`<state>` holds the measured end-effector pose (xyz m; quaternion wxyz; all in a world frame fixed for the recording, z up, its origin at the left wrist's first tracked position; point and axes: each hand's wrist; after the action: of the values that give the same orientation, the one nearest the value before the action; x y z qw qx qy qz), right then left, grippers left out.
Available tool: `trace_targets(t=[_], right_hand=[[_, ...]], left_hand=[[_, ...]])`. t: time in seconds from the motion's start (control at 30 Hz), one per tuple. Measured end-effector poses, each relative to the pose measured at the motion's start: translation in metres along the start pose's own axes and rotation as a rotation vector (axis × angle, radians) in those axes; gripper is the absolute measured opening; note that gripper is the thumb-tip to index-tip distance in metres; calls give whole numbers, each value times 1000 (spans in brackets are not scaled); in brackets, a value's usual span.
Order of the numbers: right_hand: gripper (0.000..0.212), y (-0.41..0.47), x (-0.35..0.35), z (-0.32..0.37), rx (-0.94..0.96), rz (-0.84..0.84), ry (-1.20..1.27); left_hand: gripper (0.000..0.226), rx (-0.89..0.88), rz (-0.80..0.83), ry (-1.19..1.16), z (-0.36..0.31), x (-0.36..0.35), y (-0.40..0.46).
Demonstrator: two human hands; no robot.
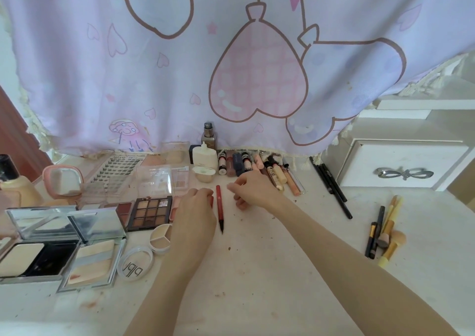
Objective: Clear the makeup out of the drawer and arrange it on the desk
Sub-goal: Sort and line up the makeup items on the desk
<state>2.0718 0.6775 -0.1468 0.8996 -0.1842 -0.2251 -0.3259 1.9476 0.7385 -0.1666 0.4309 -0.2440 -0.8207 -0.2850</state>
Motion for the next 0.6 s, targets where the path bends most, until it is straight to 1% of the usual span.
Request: trace_targets(t=[0.07, 0.13, 0.27, 0.33, 0.4, 0.43, 0.5, 0.53, 0.6], right_hand=[[22, -8, 18, -8, 26, -48, 18], [20, -16, 40, -23, 40, -125, -33], [17, -31, 89, -57, -28, -392, -311], [18, -37, 108, -73, -95, -503, -414], [21, -39, 119, -85, -156, -517, -503], [22, -39, 120, -90, -172, -500, -545], [23, -35, 120, -97, -177, -474, -623], [24, -32, 118, -97, -175, -471, -656], [21, -28, 115, -95, -178, -478, -708]], left_hand=[[29, -61, -51, -66, -4, -1, -5], [28, -151, -54, -104, -14, -9, -12], [33, -328, 62, -119, -40, -27, -29], [40, -392, 145, -67, -49, -40, -33], [48, -410, 252, 75, -51, -53, -33], [58, -408, 278, 144, -50, -59, -33], [83, -419, 271, 229, -47, -66, -31], [89, -422, 266, 252, -46, -69, -30], [91, -427, 269, 271, -45, -69, -31]])
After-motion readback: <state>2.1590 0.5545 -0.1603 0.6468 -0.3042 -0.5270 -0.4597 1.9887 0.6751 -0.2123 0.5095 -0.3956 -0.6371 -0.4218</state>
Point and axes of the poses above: each hand's wrist, its own y-axis towards the middle knuckle, its own x-axis out of the back of the hand, z = x × y, and after that the axes turned 5 degrees about y, right-handed
